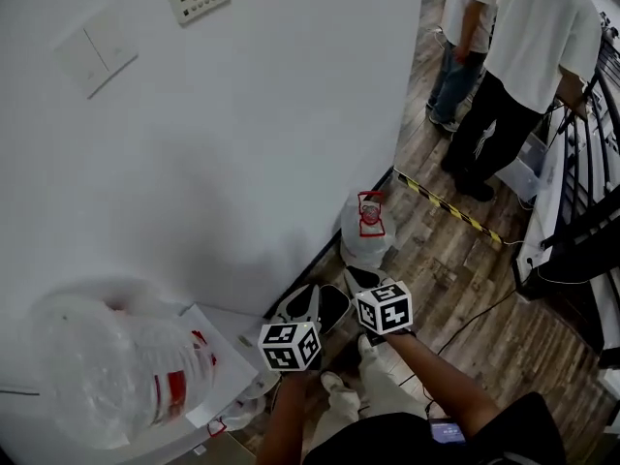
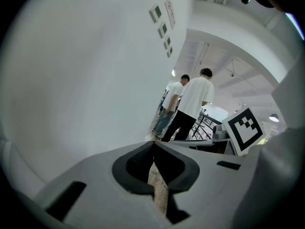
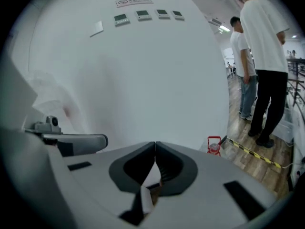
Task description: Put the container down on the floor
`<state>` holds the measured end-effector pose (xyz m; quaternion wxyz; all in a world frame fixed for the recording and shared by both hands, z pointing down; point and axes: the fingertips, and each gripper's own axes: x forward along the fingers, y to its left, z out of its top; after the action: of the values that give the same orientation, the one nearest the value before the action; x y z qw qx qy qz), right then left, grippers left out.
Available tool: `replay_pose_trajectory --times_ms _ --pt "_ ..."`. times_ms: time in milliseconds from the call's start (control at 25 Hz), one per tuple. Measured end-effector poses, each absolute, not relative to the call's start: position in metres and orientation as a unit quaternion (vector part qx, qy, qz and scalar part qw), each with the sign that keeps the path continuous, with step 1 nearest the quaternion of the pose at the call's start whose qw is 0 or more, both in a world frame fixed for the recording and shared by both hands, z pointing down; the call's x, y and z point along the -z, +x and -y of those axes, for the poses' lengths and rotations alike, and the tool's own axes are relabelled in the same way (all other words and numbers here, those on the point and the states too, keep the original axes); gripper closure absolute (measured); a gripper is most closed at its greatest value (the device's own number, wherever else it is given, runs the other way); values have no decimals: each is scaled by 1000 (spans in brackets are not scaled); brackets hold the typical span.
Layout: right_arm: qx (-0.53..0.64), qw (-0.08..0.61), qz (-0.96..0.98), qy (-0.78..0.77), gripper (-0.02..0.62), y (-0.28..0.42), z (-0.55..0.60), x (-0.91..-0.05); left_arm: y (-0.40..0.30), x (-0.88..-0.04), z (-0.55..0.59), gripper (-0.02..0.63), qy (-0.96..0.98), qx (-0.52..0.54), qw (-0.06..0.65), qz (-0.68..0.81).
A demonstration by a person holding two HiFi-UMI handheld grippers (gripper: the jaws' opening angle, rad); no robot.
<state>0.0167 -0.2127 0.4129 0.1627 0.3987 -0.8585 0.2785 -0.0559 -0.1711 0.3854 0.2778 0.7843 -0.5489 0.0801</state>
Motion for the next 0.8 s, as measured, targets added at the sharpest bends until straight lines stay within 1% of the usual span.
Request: replay_pose_trajectory --times_ms 320,800 --pt "-240 134 876 396 565 11 205 -350 -50 -320 167 588 807 -60 233 539" --pt "-182 86 894 400 565 -2 186 -264 -62 -254 140 588 822 -28 186 538"
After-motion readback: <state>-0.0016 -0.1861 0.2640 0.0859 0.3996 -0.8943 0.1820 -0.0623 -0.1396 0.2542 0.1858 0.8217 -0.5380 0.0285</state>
